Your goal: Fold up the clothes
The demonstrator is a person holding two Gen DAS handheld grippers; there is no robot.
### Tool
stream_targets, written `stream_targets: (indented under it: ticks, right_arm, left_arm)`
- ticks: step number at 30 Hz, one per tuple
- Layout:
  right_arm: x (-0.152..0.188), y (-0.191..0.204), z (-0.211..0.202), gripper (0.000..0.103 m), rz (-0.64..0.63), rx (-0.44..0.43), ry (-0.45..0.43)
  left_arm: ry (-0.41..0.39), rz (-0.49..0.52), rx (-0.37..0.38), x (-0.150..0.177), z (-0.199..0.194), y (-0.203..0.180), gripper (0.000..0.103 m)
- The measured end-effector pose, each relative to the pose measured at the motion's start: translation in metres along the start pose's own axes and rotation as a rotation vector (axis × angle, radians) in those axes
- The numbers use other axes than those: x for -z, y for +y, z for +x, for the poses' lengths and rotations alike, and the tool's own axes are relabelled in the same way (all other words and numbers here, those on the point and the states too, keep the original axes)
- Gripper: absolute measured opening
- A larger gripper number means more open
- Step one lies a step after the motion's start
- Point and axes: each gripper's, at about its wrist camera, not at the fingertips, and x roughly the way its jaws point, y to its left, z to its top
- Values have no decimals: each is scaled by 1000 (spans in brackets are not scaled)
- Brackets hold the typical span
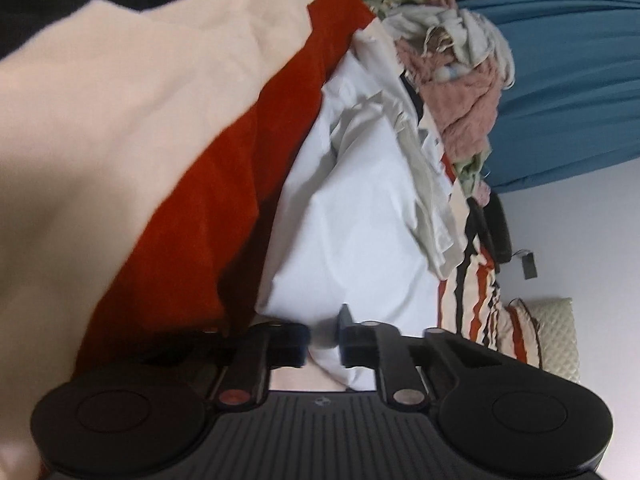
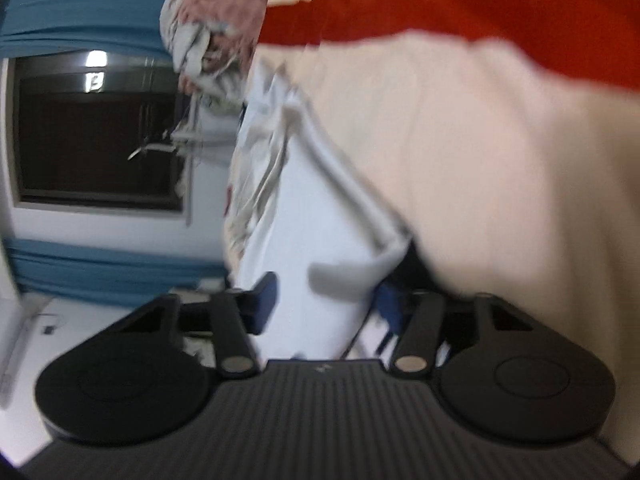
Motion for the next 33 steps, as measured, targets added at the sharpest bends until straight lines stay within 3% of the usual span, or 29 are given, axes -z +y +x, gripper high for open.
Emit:
stream_targets:
  ticks: [5, 9, 12, 15, 20, 27, 30, 33]
  right_arm:
    - [1, 3, 6, 10, -56, 51, -12]
    - [2, 19, -10, 8, -161, -6, -55]
    - [6, 40, -35, 7, -236, -70, -95]
    - [10, 61, -65, 7, -275, -114, -123]
    - [34, 84, -124, 7, -380, -112, -155]
    - [81, 49, -203, 8, -410, -57, -157]
    - [89, 35, -213, 8, -394, -24, -159]
    - [85, 36, -210, 8, -360, -37, -164]
  left_arm:
    - [-32, 39, 27, 2, -9, -10, 7]
    - [-103, 138, 40, 8, -29, -33, 6]
    - [-181, 290, 43, 18, -61, -61, 5]
    - [-250, 377, 97, 31, -99, -80, 4]
    - [-298, 401, 144, 80, -158, -80, 3]
    - [-268, 353, 174, 159, -225, -49, 2]
    - [-271, 353, 168, 169, -233, -45, 0]
    - [-324, 384, 178, 163, -237, -53, 0]
